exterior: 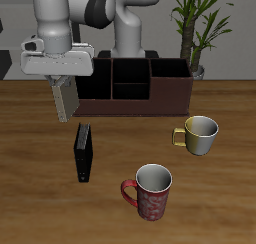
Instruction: Place the yellow book into the back desk caddy's front compartment
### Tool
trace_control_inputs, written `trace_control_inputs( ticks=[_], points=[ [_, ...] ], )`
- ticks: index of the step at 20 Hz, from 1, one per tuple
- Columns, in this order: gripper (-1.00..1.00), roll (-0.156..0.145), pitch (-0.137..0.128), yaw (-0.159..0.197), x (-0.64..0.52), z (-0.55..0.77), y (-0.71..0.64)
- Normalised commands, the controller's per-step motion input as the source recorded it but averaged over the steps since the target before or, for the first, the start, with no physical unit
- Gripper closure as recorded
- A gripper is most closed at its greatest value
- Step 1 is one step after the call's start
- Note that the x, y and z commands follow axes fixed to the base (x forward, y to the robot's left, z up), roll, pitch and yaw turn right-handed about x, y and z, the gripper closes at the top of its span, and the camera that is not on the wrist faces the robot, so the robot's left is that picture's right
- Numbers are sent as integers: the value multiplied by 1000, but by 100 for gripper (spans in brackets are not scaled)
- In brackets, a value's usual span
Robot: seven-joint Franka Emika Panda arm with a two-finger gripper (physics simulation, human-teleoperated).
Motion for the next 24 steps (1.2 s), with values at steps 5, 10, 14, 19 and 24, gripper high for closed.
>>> trace_control_inputs(
  ticks=[5,10,14,19,24],
  points=[
    [100,25,-40,72,-184,509,111],
    [100,75,-74,169,-224,694,459],
    [100,95,2,163,-126,453,463],
    [100,70,-37,206,-155,356,410],
    [100,43,-24,193,-171,183,231]
  ],
)
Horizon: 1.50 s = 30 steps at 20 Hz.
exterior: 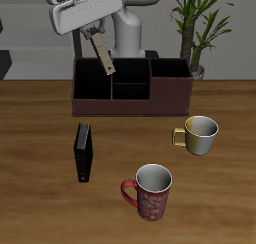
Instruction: Place the yellow book into the back desk caddy's front compartment
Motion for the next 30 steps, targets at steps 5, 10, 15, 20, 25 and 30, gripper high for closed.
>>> trace_control_inputs(
  ticks=[5,10,15,20,25,30],
  points=[
    [100,-35,20,144,-108,-19,114],
    [100,-15,-8,135,-135,-21,118],
    [100,-7,-26,226,-281,77,166],
    [100,-27,3,111,-135,94,64],
    [100,-12,1,119,-68,162,32],
    [100,-56,44,160,42,-41,70]
  ],
)
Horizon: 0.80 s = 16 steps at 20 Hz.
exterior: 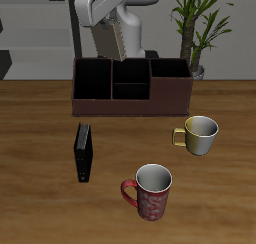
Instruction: Place the yellow book into the back desk caddy's front compartment
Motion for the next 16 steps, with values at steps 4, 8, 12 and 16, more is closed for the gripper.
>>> trace_control_inputs(
  ticks=[4,8,12,16],
  points=[
    [100,-23,59,121,-78,-216,234],
    [100,5,43,186,-69,-241,202],
    [100,-20,43,96,9,-57,56],
    [100,-33,1,110,-50,-67,0]
  ],
)
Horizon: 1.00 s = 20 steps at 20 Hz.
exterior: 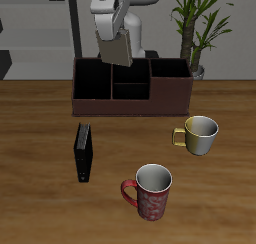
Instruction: Place the yellow book into the back desk caddy's front compartment
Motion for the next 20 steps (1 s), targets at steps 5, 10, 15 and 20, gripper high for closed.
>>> trace_control_inputs(
  ticks=[5,10,15,20],
  points=[
    [100,-23,22,72,-109,2,129],
    [100,-98,-5,12,99,150,-19],
    [100,-83,19,57,106,-48,-74],
    [100,-33,17,76,65,-124,-58]
  ],
)
